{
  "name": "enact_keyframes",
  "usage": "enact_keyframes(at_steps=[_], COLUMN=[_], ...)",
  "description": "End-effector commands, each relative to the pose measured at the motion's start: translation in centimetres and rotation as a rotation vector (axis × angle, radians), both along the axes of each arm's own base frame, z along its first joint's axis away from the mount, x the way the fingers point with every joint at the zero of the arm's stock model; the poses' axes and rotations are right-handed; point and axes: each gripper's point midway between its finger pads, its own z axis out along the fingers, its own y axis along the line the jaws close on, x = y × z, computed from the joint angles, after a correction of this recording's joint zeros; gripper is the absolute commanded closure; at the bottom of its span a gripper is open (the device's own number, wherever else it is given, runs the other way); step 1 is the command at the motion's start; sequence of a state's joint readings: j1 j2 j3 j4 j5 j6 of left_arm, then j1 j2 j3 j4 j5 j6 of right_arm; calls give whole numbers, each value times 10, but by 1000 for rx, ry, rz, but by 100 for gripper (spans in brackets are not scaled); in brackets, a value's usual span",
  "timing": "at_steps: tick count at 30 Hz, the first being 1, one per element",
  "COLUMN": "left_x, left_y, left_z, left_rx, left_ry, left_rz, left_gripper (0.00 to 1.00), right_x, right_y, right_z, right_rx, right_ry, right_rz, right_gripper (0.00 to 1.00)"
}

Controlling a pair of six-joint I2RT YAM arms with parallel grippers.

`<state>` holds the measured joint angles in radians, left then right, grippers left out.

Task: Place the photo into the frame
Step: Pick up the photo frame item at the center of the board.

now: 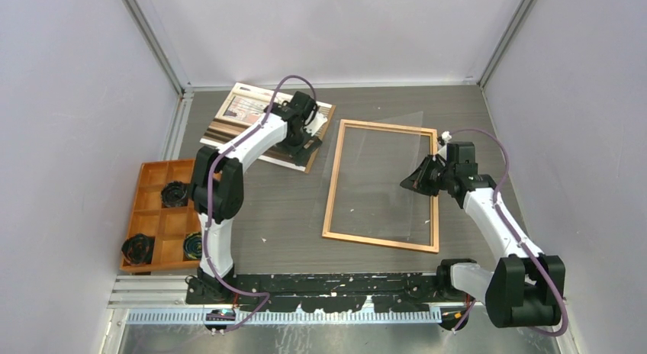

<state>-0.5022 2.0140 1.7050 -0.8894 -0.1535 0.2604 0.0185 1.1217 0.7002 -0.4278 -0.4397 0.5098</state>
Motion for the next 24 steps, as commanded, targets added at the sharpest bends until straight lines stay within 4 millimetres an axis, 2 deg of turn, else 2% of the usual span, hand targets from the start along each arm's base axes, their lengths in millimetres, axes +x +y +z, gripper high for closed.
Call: enact_keyframes(at_steps=[1, 10, 16, 24], left_x=[-2, 1, 4, 8], left_y=[-31, -71, -91, -116], left_z=[14, 3, -2, -10], left_rx=[-65, -124, -157, -226], left_ry=[-4, 48, 57, 100], left_rz=[-27, -47, -34, -14], left_gripper=[16, 19, 21, 23], right_x=[0, -1, -1, -19], right_y=[-14, -16, -14, -22], right_z=[24, 37, 57, 44], right_rx=[-101, -143, -134, -196], right_ry=[-75, -76, -93, -29], right_rz=[7, 68, 79, 104], right_gripper=[99, 99, 99, 99])
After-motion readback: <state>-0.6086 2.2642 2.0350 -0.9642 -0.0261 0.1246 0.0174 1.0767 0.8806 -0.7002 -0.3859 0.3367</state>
